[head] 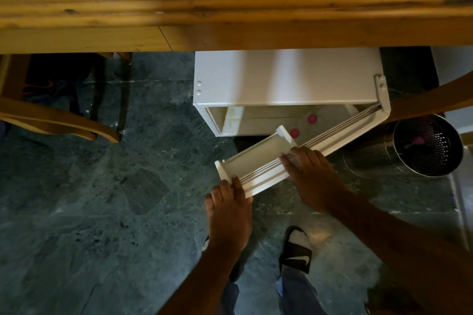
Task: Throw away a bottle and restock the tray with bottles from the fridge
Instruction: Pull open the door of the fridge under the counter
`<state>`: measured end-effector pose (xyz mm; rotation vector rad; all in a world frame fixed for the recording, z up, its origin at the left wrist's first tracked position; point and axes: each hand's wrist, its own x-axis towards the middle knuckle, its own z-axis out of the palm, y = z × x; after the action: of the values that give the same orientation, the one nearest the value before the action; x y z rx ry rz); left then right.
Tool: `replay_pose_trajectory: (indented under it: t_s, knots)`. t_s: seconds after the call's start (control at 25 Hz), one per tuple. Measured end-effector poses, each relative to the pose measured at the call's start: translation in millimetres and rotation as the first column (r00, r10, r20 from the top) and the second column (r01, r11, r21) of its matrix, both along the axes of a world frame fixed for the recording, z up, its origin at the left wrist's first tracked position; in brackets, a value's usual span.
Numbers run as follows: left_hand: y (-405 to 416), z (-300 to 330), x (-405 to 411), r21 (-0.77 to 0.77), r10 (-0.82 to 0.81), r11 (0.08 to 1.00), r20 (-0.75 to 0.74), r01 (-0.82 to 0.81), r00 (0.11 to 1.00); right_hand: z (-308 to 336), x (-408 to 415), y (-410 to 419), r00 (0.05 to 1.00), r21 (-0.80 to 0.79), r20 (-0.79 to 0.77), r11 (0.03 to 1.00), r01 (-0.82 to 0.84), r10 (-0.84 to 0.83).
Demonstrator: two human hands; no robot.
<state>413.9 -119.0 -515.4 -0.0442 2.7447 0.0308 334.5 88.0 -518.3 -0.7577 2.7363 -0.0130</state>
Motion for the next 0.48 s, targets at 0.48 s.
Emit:
replay_pose_trajectory:
  t_s: [0.48]
  knots:
    - [25,-3,38,0.01,0.011,1.0,0.036,-0.012,0.999,0,23,26,0.998,-0.008,0.011,0.998,-0.064,0.064]
